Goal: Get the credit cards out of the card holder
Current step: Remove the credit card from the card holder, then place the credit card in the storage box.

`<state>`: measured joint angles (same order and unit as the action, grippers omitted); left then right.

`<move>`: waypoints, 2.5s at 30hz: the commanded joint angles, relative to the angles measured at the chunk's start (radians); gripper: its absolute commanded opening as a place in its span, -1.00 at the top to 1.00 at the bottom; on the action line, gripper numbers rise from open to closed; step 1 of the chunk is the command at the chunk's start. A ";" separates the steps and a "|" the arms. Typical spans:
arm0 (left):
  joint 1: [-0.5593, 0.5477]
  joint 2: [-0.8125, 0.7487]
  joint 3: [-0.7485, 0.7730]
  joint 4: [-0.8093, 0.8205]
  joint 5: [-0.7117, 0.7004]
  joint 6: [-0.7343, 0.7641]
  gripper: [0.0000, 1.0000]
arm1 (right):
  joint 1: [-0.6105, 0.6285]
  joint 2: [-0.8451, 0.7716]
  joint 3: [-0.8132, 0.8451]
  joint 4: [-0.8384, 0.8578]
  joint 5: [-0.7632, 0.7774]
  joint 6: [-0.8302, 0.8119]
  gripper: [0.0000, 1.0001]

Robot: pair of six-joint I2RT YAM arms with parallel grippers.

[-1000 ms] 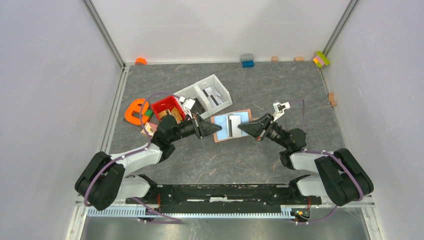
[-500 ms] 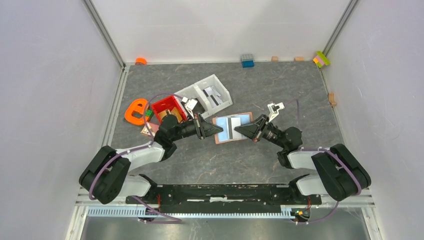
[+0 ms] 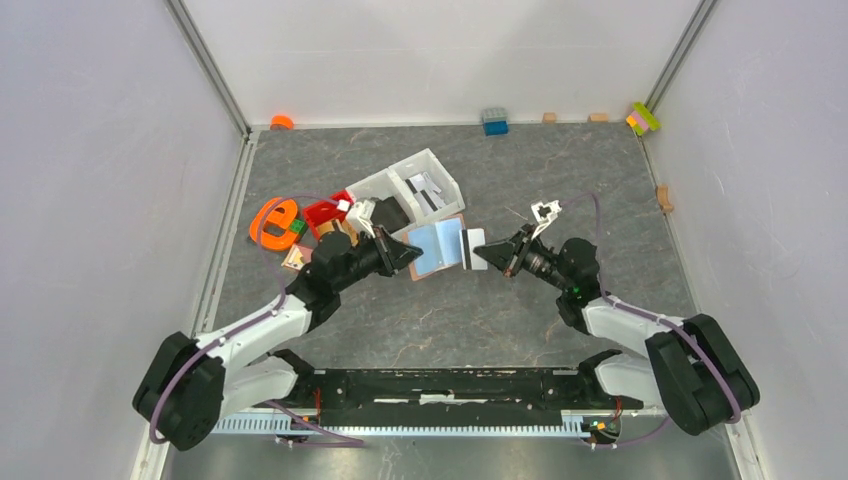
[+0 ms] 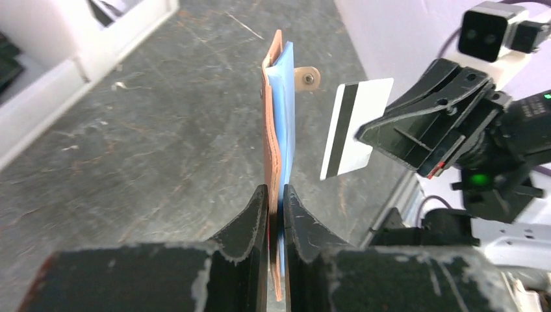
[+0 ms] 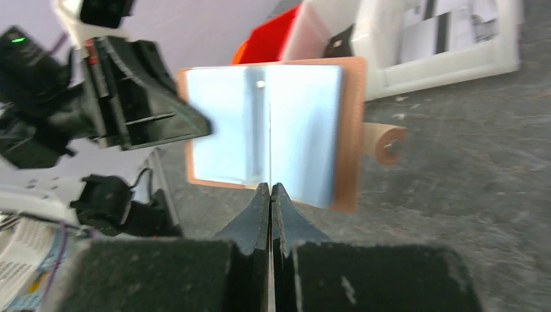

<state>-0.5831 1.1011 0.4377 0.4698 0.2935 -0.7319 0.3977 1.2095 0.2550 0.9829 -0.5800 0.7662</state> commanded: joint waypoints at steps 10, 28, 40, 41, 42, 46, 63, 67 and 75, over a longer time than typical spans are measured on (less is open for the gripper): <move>0.006 -0.224 -0.013 -0.169 -0.276 0.100 0.96 | 0.013 0.177 0.371 -0.444 0.242 -0.312 1.00; 0.006 -0.576 -0.162 -0.163 -0.501 -0.019 0.96 | 0.115 0.702 0.975 -0.643 0.269 -0.383 1.00; 0.006 -0.617 -0.177 -0.168 -0.495 -0.050 0.96 | 0.154 0.972 1.306 -0.809 0.271 -0.436 0.96; 0.006 -0.619 -0.178 -0.168 -0.499 -0.049 0.96 | 0.157 0.980 1.317 -0.817 0.277 -0.438 0.94; 0.006 -0.618 -0.179 -0.167 -0.498 -0.047 0.96 | 0.160 0.984 1.327 -0.821 0.287 -0.442 0.92; 0.006 -0.610 -0.172 -0.166 -0.485 -0.046 0.96 | 0.161 0.991 1.347 -0.828 0.323 -0.452 0.68; 0.006 -0.610 -0.172 -0.165 -0.483 -0.031 0.96 | 0.161 0.734 1.157 -0.818 0.409 -0.465 0.04; 0.006 -0.604 -0.171 -0.159 -0.469 -0.031 0.96 | 0.161 0.567 0.967 -0.747 0.421 -0.449 0.01; 0.006 -0.565 -0.171 -0.119 -0.419 -0.022 0.96 | 0.162 0.254 0.550 -0.606 0.389 -0.374 -0.15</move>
<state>-0.5797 0.5179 0.2600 0.2726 -0.1627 -0.7536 0.5564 1.5837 0.9718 0.2687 -0.1772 0.3428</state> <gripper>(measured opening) 0.152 0.538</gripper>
